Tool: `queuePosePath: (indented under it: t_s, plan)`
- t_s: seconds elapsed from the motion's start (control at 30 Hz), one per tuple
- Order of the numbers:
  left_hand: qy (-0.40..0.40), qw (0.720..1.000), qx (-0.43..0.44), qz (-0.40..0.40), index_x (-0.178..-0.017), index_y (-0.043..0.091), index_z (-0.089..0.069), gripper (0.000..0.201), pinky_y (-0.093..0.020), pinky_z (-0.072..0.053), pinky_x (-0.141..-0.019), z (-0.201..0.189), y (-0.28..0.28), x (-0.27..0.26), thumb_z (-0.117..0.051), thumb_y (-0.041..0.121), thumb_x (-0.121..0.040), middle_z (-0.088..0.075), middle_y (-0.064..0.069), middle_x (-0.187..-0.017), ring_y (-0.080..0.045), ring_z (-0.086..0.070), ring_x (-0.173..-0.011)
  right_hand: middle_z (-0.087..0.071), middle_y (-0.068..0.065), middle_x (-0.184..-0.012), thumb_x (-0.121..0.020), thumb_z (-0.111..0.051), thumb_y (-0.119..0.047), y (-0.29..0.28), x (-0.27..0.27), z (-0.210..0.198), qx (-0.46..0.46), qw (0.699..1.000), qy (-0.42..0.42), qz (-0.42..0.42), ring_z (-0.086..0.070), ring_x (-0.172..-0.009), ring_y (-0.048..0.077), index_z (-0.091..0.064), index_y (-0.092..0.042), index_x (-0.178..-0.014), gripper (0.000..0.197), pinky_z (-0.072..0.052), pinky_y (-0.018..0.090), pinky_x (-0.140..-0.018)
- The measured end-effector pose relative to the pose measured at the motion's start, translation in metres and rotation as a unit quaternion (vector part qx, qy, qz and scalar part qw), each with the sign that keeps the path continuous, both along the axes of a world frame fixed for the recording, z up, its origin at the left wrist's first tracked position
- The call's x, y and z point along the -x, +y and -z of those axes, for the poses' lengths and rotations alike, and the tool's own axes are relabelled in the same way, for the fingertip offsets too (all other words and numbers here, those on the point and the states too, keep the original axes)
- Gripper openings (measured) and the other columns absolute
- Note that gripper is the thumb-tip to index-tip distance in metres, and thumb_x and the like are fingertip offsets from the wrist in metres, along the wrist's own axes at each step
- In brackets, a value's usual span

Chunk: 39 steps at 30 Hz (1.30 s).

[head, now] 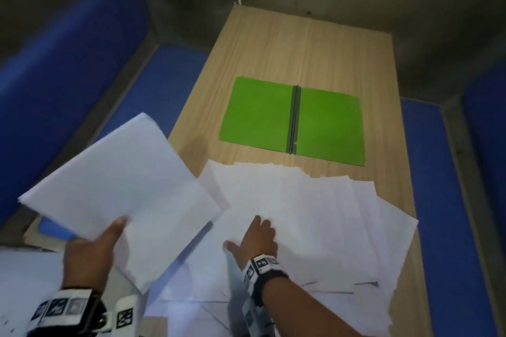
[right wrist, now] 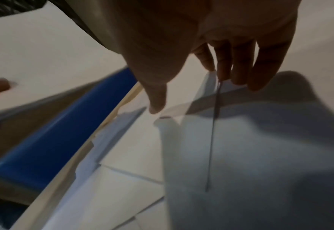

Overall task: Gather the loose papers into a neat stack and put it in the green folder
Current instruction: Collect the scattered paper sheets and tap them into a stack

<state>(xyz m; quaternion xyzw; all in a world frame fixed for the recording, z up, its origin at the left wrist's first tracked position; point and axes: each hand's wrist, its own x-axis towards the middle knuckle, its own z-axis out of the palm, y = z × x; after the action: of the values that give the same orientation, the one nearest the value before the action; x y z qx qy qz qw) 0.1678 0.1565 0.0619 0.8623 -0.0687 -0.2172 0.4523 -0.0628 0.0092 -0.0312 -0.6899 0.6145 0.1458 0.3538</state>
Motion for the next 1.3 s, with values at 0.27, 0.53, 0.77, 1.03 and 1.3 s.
queuePosePath:
  t_s: [0.27,0.53,0.77,1.03,1.3]
  plan:
    - [0.068,0.996,-0.048,-0.013,-0.106,0.001,-0.065,0.050,-0.041,-0.044,-0.092,0.013,0.041,0.005,-0.082,0.035,-0.073,-0.069,-0.017,-0.109,-0.030,-0.060,-0.099,-0.045,0.014,-0.129,-0.078,-0.063,-0.009,-0.018,0.009,0.007,0.027,0.973,-0.114,0.197,-0.053,-0.107,0.031,-0.031,-0.022,-0.137,0.068,-0.046,0.032,-0.081]
    - [0.088,0.994,-0.067,0.026,-0.099,-0.003,-0.067,0.045,-0.041,-0.046,-0.084,0.022,0.026,0.029,-0.085,0.028,-0.071,-0.070,-0.021,-0.101,-0.032,-0.061,-0.093,-0.036,0.008,-0.135,-0.061,-0.085,-0.032,-0.052,0.094,-0.002,0.044,0.986,0.031,0.156,-0.040,-0.124,0.029,-0.034,-0.017,-0.138,0.093,-0.044,0.040,-0.097]
    - [0.089,0.991,-0.062,0.074,-0.107,0.002,-0.067,0.047,-0.043,-0.050,-0.083,0.021,0.005,0.047,-0.083,0.030,-0.073,-0.070,-0.019,-0.101,-0.036,-0.063,-0.091,-0.044,0.008,-0.133,-0.058,-0.084,-0.048,-0.060,0.092,-0.002,0.023,0.988,0.076,0.130,-0.043,-0.126,0.029,-0.029,-0.015,-0.139,0.103,-0.042,0.046,-0.096]
    - [0.105,0.990,-0.055,0.079,-0.111,0.002,-0.066,0.047,-0.043,-0.049,-0.084,0.021,0.002,0.057,-0.084,0.025,-0.074,-0.069,-0.019,-0.104,-0.036,-0.062,-0.093,-0.059,0.008,-0.099,-0.074,-0.078,-0.021,-0.059,0.115,-0.005,0.006,0.971,-0.081,0.227,-0.057,-0.087,0.023,-0.054,-0.003,-0.096,0.037,-0.047,0.026,-0.071]
    - [0.098,0.988,-0.086,0.078,-0.113,0.005,-0.065,0.057,-0.046,-0.051,-0.087,0.041,0.007,0.060,-0.087,0.032,-0.068,-0.069,-0.016,-0.104,-0.035,-0.063,-0.093,-0.044,0.014,-0.129,-0.071,-0.078,-0.043,-0.077,0.170,-0.012,0.038,0.967,0.089,0.236,-0.045,-0.118,0.035,-0.056,-0.007,-0.123,0.068,-0.047,0.040,-0.087]
